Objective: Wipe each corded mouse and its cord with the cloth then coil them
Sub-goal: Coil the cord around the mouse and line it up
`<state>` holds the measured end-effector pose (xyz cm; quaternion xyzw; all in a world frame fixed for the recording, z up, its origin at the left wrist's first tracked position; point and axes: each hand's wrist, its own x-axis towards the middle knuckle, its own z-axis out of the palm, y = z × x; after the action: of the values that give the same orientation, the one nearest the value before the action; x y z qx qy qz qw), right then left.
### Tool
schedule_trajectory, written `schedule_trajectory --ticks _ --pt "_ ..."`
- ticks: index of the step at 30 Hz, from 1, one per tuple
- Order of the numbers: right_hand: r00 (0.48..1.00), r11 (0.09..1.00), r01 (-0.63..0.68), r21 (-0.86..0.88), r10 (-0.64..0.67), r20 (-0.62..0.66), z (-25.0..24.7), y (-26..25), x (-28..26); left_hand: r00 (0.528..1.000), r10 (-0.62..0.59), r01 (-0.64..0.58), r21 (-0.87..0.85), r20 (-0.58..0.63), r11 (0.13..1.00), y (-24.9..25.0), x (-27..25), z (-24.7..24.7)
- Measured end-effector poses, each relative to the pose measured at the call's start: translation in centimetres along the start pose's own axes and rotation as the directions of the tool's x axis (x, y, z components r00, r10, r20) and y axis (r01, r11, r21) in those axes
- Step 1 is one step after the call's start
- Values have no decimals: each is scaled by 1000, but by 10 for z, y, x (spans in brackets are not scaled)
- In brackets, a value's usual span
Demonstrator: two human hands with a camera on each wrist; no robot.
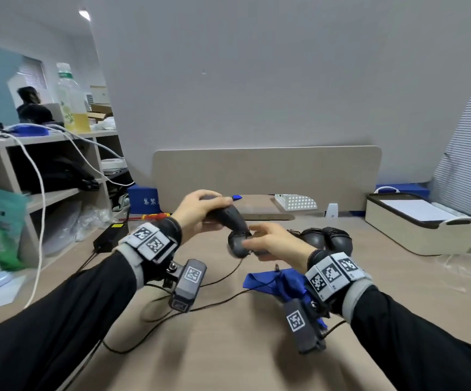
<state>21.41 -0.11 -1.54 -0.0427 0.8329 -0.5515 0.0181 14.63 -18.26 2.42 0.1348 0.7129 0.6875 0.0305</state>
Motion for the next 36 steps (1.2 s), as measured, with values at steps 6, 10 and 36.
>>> schedule_trajectory --ticks 6,10,36 --pt "972 966 112 234 -58 -228 21 -16 14 999 8 -17 -230 -41 973 -15 -23 -16" --pt "955 986 121 115 -84 -283 24 -23 15 979 168 -199 352 117 915 -44 -31 -14" --pt "966 988 -90 -123 116 230 74 -3 42 998 -66 42 -547 -24 836 -101 -1 -12"
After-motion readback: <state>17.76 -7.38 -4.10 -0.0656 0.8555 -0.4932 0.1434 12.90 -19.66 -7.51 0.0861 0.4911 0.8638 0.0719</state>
